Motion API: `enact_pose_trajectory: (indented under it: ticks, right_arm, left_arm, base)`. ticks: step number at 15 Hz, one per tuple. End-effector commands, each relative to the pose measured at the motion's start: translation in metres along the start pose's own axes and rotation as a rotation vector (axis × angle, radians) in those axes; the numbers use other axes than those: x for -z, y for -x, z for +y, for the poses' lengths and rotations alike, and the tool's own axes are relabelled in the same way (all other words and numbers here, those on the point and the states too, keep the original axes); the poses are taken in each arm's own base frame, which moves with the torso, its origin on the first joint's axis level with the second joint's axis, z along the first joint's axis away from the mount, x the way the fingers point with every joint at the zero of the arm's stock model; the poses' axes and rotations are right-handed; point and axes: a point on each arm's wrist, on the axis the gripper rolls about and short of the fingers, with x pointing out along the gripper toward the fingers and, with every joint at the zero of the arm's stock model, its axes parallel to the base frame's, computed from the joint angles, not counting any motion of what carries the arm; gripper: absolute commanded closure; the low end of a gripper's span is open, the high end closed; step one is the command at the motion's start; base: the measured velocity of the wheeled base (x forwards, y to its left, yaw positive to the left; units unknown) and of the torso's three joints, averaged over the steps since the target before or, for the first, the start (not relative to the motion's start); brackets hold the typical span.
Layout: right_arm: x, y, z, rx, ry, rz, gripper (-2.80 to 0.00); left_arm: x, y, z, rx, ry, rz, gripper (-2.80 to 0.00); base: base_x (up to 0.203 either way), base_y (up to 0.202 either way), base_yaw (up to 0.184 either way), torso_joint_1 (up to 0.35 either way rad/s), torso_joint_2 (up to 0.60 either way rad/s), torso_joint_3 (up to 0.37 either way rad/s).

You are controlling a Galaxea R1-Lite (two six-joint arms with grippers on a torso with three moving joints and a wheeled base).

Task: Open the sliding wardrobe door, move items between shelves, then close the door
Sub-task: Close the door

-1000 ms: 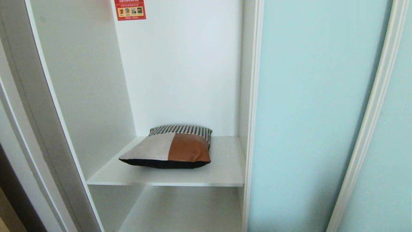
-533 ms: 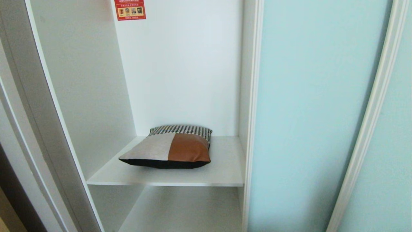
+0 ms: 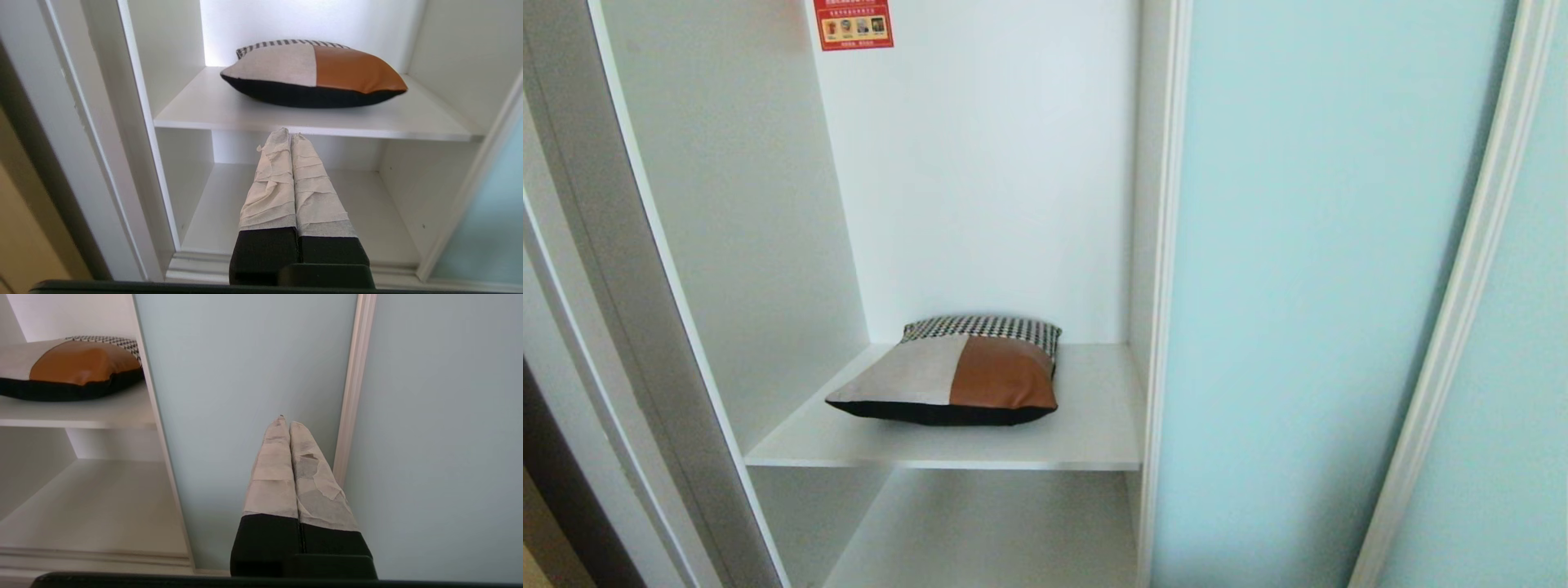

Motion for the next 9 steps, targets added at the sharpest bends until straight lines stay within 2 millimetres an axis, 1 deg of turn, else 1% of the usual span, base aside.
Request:
enact_pose_trajectory:
  ticks: [1, 9]
  right_arm:
    - [0.0005, -0.0002, 0.0, 0.001, -0.001, 0.003, 0.0]
    - [0.0004, -0.0002, 0.0, 0.001, -0.002, 0.002, 0.0]
  left_arm:
    - [0.0004, -0.0001, 0.0, -0.001, 0.001, 0.002, 0.0]
    - [0.0004, -0.0001, 0.0, 0.001, 0.0, 0.002, 0.0]
  base:
    - [-0.131, 0.0, 0.0, 0.011, 0.0, 0.002]
    - [-0.195, 0.0, 0.0, 0.001, 0.0, 0.002]
